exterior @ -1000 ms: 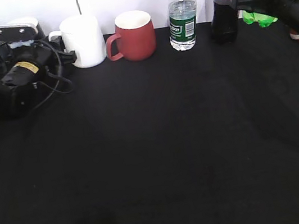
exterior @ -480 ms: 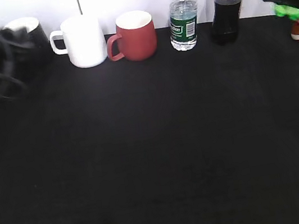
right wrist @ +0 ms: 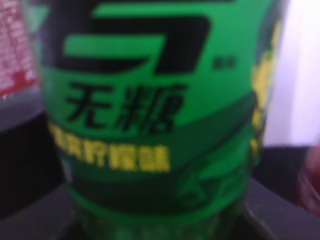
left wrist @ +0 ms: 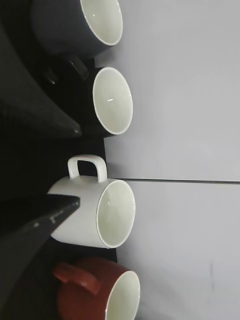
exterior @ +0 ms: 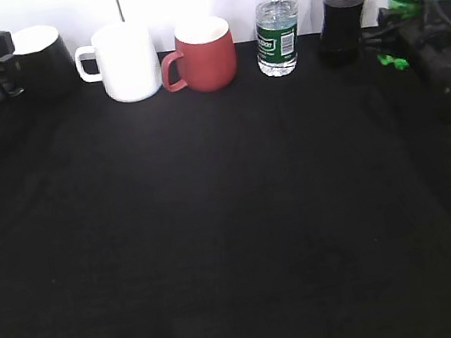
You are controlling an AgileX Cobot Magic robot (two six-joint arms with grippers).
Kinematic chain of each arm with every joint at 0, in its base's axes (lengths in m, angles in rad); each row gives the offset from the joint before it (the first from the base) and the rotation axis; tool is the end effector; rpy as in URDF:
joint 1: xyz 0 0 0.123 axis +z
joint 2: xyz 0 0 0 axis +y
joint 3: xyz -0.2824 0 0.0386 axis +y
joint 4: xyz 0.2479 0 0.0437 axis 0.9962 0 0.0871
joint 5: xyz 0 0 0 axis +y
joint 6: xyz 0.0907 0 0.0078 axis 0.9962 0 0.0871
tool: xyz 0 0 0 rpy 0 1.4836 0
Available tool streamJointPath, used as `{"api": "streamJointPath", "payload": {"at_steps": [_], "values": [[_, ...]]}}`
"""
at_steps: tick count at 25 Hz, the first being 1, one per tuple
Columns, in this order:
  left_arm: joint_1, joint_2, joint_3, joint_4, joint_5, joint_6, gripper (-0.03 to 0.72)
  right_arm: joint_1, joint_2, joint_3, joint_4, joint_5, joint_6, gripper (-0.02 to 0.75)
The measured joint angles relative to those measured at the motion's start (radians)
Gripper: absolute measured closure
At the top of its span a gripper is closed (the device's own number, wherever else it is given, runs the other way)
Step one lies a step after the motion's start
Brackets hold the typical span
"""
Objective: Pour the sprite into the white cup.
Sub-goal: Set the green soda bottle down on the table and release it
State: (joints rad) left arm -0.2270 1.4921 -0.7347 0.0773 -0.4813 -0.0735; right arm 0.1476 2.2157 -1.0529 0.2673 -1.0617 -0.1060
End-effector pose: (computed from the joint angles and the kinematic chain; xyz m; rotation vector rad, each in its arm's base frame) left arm 0.3069 -0.0742 0.2517 0.2214 1.7511 -0.2000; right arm 0.4261 0.0421 0.1125 0.0840 1.5975 -0.0508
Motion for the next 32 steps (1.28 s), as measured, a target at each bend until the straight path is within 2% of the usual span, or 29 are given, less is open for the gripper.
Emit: {"api": "streamJointPath", "payload": {"at_steps": [15,16,19,20,23,32], "values": [[0.000,-0.002,0.000,0.002,0.037,0.000,0.390,-0.021,0.058,-0.028,-0.050,-0.024,0.027,0.353],[0.000,-0.002,0.000,0.002,0.037,0.000,0.390,-0.021,0.058,-0.028,-0.050,-0.024,0.027,0.332],[0.000,-0.002,0.000,0.002,0.037,0.000,0.390,-0.021,0.058,-0.028,-0.050,-0.027,0.027,0.136],[0.000,-0.002,0.000,0.002,0.037,0.000,0.390,-0.021,0.058,-0.028,-0.050,-0.029,0.019,0.117],[0.000,-0.002,0.000,0.002,0.037,0.000,0.390,-0.019,0.058,-0.016,-0.051,-0.041,-0.005,0.107],[0.000,-0.005,0.000,0.002,0.064,0.000,0.380,-0.014,-0.068,0.237,-0.072,-0.143,-0.008,0.106]]}}
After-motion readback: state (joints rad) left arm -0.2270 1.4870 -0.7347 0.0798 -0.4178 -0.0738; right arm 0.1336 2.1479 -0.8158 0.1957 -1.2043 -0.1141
